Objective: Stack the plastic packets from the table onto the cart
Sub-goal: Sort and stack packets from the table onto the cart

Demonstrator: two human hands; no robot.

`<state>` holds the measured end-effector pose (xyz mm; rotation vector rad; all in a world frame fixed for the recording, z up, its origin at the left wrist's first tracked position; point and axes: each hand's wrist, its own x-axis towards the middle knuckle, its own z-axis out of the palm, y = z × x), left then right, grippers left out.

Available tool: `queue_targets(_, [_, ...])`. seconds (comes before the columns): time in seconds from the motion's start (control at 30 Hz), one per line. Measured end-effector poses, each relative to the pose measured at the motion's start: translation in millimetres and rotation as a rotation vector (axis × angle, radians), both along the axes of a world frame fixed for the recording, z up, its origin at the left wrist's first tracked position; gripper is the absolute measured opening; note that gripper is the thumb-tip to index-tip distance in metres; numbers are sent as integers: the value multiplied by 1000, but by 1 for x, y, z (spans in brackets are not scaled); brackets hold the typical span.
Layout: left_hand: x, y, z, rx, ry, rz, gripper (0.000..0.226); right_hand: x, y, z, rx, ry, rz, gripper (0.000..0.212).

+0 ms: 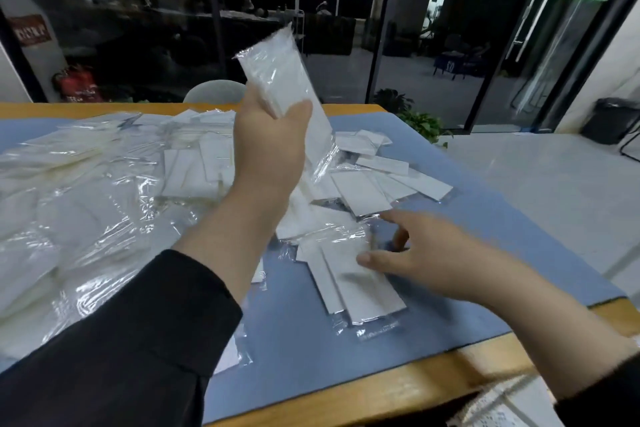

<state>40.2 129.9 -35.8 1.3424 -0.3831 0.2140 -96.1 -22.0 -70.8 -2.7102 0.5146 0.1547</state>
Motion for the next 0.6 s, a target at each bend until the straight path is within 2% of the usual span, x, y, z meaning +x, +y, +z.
queue_targets(0.07, [-6, 15, 3, 29, 0, 16, 22, -3, 9, -5, 23, -30, 12, 89])
queue_targets(0.13, [-11, 30, -5, 69, -32, 43, 10, -3, 19, -7, 36, -42, 7, 96])
queue_targets(0.23, [-16, 45, -21, 104, -70, 63, 32, 3, 31, -7, 71, -76, 3, 104])
queue_targets(0.47, [-11, 43, -36, 164, -42, 53, 25, 13, 54, -8, 111, -109, 32, 85])
queue_targets(0.6, [-12, 45, -41, 163, -28, 25, 38, 15, 58, -10, 161, -161, 36, 74])
